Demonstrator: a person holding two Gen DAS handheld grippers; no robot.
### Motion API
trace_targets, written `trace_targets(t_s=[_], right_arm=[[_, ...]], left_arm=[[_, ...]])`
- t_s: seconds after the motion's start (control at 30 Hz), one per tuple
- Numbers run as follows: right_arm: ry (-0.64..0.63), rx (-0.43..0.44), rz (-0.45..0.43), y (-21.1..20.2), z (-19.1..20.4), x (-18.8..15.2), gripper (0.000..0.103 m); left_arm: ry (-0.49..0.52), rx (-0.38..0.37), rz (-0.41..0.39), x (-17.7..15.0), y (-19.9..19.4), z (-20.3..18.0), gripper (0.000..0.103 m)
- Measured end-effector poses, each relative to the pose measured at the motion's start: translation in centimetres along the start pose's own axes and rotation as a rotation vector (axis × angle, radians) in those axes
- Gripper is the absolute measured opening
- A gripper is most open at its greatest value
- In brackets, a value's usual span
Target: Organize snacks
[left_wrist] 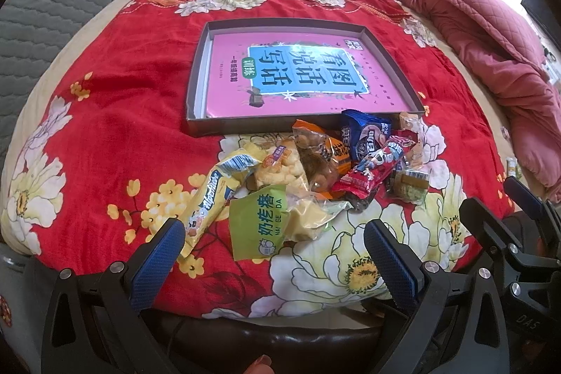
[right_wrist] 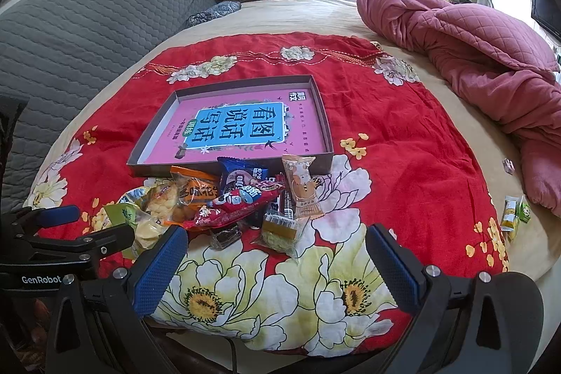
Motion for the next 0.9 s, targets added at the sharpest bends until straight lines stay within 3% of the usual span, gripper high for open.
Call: trace_targets(t_s=[0.5, 0.9], right_arm=[[-0.009, 0.011, -0.006, -0.1, 0.4, 0.1, 0.102], [-0.008, 0.017, 0.014, 0.6, 0.5, 0.0, 0.102]], left_arm=[[-0.005, -0.002, 0.002, 0.0, 0.0, 0.5, 0.102], [-0.048, -0.004, 0.049, -1.3, 0.6, 3.5, 0.102]])
Point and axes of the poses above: each gripper's, at about its wrist camera, not at the fingertips, and y roughly the way its jaws point, z to its left, x to its top, the point moved 6 cm from there along y, roughly the way its jaws point, and after that the axes turned 5 degrees about y, right-handed, at the moved point
